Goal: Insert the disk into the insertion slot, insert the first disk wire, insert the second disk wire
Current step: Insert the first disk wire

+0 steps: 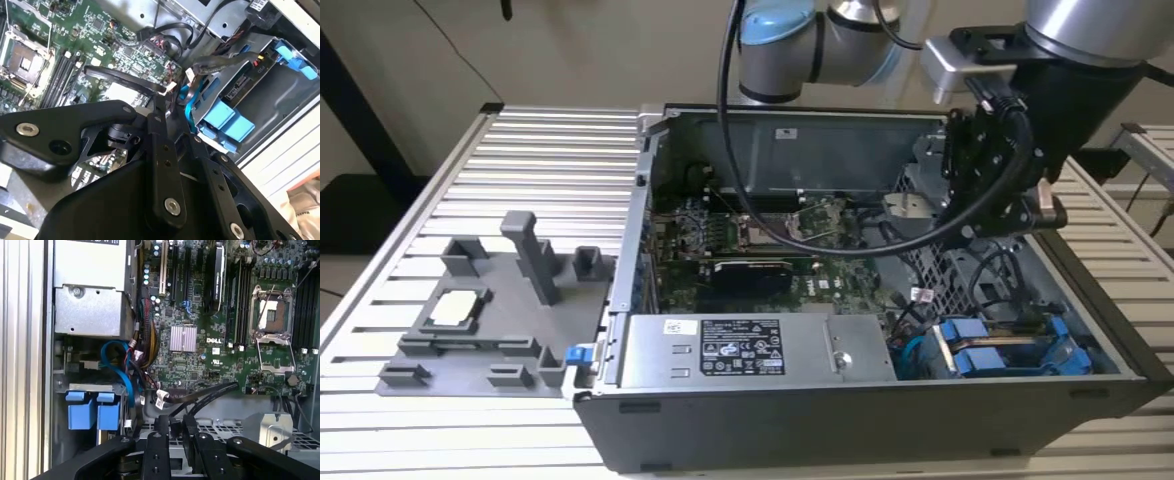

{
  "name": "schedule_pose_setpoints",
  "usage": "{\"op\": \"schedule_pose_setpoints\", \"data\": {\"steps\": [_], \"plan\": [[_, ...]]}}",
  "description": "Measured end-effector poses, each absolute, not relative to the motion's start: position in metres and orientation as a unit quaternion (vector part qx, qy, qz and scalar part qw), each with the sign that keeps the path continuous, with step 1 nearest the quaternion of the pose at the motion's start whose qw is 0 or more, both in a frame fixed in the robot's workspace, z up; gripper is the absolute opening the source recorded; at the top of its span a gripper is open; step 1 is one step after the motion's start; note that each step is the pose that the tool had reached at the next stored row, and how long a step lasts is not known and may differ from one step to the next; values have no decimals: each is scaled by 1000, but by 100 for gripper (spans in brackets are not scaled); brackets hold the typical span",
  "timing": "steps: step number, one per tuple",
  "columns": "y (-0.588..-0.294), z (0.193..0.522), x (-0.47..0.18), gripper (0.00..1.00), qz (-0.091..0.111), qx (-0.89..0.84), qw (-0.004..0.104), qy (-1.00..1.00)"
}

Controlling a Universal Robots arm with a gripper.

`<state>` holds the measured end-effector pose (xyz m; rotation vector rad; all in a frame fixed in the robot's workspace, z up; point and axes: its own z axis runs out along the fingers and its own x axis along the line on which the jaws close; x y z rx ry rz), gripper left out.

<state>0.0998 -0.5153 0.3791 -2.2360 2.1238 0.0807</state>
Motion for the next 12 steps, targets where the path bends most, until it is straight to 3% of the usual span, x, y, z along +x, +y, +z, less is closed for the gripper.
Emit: {"op": "schedule_pose_setpoints", "data": {"steps": [6,12], "plan": [[-516,376,95,27,22,-727,52,684],[-517,374,92,27,20,-727,54,684]]}}
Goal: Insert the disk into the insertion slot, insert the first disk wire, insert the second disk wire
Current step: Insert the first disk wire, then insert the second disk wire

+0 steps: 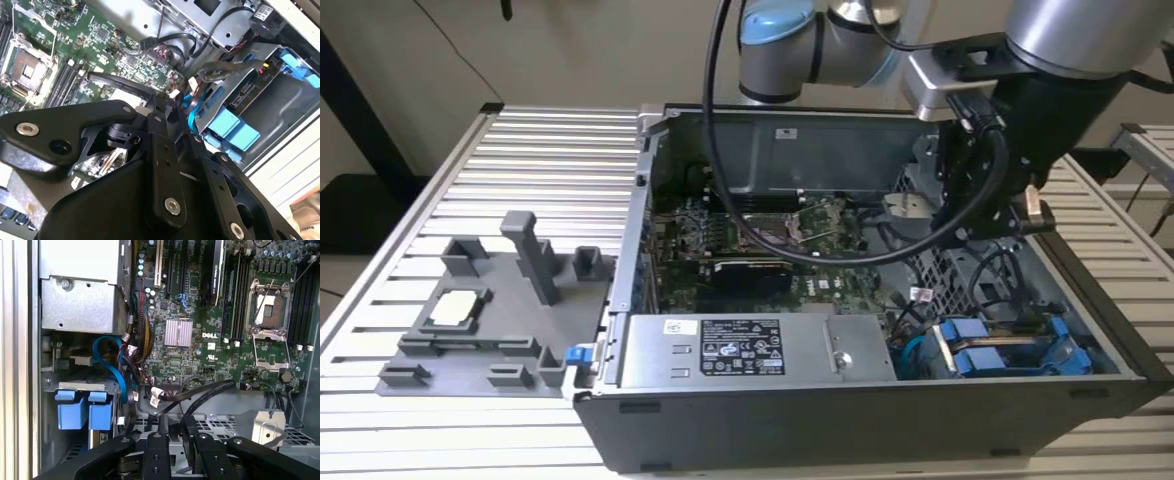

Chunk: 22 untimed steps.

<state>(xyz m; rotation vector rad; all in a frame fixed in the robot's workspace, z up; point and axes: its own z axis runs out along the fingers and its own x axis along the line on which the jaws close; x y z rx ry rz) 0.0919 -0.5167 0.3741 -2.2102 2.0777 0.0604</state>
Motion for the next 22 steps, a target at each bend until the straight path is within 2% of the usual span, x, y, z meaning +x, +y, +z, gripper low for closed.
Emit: {"op": "schedule_pose_setpoints", "data": {"steps": [17,19,20,22], "plan": [[-517,373,85,27,17,-728,56,683],[-517,373,84,25,17,-728,56,683],[-517,373,84,17,17,-728,56,683],[-517,373,84,17,17,-728,56,683]]}}
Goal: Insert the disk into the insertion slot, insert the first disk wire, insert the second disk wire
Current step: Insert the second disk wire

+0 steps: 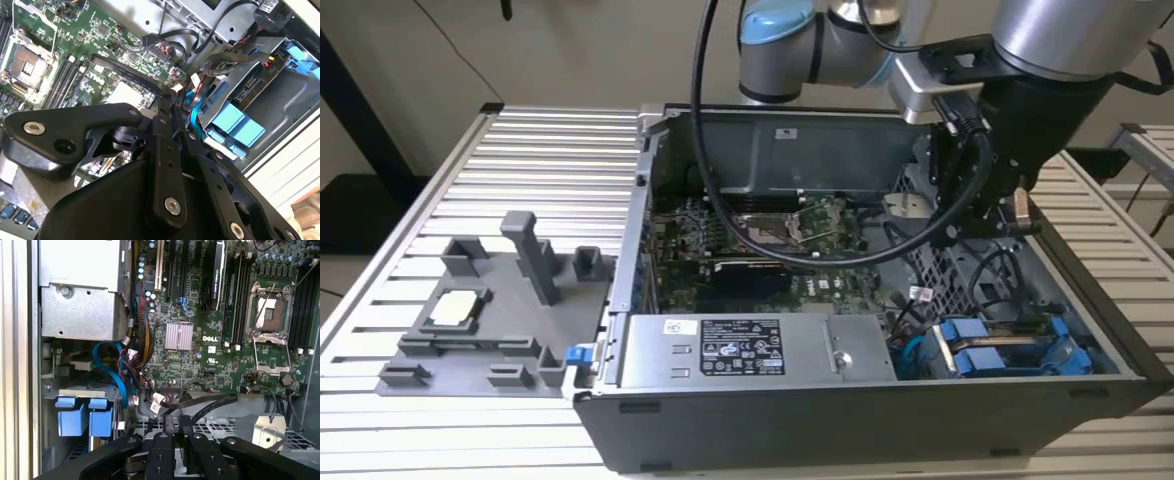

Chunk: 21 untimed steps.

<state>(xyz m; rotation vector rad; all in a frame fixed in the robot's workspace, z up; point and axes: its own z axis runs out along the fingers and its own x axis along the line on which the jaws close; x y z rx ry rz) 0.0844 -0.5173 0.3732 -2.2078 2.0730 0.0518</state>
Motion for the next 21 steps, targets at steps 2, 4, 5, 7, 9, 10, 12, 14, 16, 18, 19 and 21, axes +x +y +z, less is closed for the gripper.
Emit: {"op": "schedule_pose_setpoints", "data": {"steps": [2,4,5,7,9,10,12,14,16,18,19,21], "plan": [[-517,373,84,17,17,-728,56,683],[-517,373,84,16,17,-728,56,683],[-517,373,84,16,17,-728,56,683],[-518,373,84,16,17,-728,56,683],[-520,373,85,16,17,-728,56,683],[-522,373,85,16,17,-728,56,683],[-526,373,87,16,17,-728,56,683],[-530,373,88,16,17,-728,56,683],[-535,373,90,16,17,-728,56,683],[-540,373,91,16,17,-728,56,683],[-542,373,92,16,17,-728,56,683],[-547,373,93,16,17,-728,55,683]]}}
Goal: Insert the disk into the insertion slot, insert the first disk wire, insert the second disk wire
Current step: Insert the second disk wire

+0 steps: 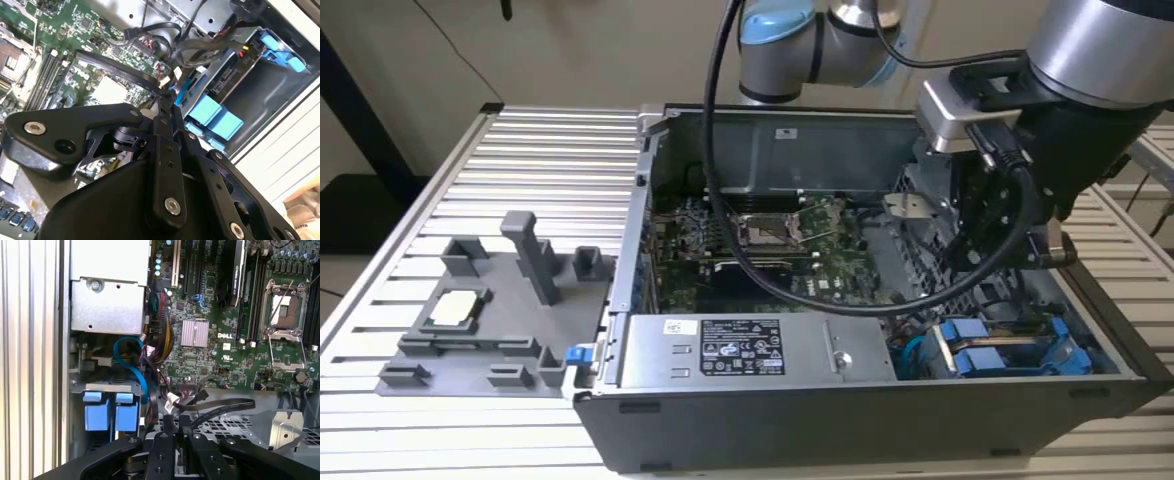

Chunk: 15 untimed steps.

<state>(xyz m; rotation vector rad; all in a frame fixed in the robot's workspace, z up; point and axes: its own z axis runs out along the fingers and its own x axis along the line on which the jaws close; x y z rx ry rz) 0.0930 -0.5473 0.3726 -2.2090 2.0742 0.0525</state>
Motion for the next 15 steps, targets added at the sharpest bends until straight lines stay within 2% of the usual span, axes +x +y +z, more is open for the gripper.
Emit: {"op": "schedule_pose_setpoints", "data": {"steps": [9,12,15], "plan": [[-566,371,97,16,16,-728,55,683],[-568,371,98,16,13,-728,51,684],[-568,370,99,16,5,-728,43,684]]}}
